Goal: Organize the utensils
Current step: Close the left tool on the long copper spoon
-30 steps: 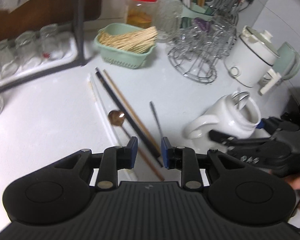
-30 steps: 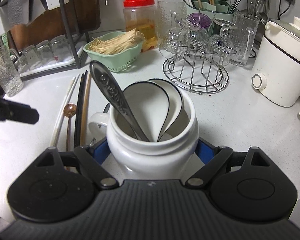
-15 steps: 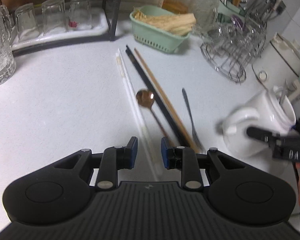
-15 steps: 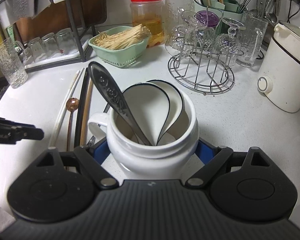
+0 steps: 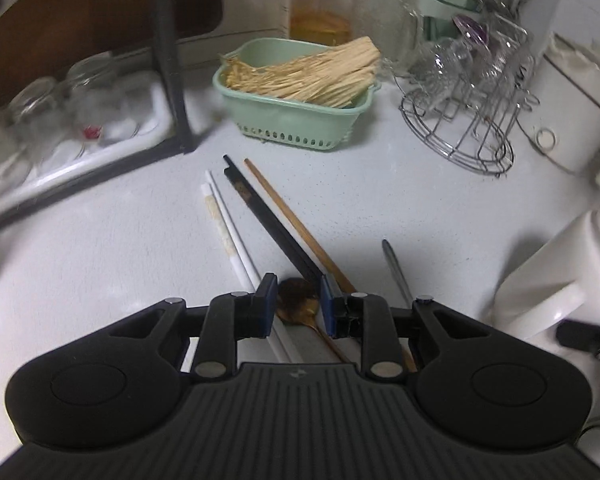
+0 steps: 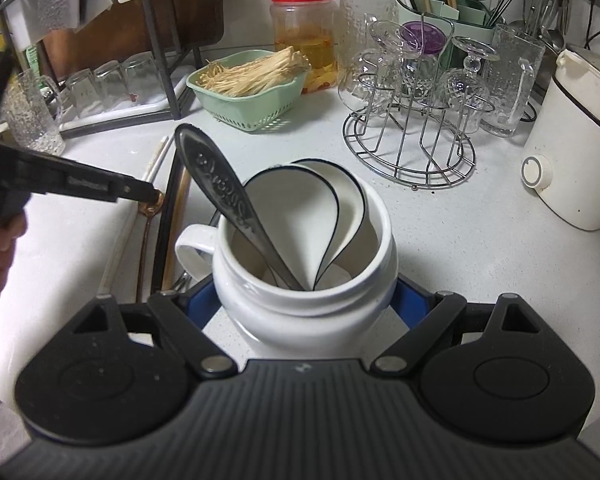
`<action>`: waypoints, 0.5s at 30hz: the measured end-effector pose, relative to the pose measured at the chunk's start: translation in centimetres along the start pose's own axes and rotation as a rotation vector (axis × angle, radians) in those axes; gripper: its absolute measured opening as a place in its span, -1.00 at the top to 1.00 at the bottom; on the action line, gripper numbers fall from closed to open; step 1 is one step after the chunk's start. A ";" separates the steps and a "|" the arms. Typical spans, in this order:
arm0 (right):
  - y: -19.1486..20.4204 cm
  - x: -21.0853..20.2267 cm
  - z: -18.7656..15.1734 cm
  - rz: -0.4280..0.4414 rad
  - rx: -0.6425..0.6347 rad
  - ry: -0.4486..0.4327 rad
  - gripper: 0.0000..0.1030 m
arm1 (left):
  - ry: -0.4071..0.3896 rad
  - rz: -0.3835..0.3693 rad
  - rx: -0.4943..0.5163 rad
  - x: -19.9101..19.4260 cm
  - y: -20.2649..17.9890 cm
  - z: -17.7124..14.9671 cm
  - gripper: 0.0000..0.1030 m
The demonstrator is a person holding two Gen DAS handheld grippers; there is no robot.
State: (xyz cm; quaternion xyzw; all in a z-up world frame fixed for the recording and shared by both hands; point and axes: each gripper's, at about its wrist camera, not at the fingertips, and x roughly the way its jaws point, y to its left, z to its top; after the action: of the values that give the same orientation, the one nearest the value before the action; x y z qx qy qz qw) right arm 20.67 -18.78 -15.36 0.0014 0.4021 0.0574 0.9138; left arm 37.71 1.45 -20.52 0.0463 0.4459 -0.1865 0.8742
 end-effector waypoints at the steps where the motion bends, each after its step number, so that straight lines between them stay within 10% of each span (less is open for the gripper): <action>1: 0.0 0.0 0.0 0.000 0.001 0.000 -0.76 | 0.002 -0.014 0.016 0.2 0.2 0.1 0.47; 15: 0.0 0.1 0.1 -0.004 0.002 0.017 -0.76 | 0.074 -0.120 0.108 2.2 1.5 0.5 0.67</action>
State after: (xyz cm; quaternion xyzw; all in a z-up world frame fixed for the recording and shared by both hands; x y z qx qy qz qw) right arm 20.86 -18.80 -15.34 0.0009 0.4097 0.0550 0.9105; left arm 39.80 2.07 -22.09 0.0736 0.4691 -0.2606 0.8406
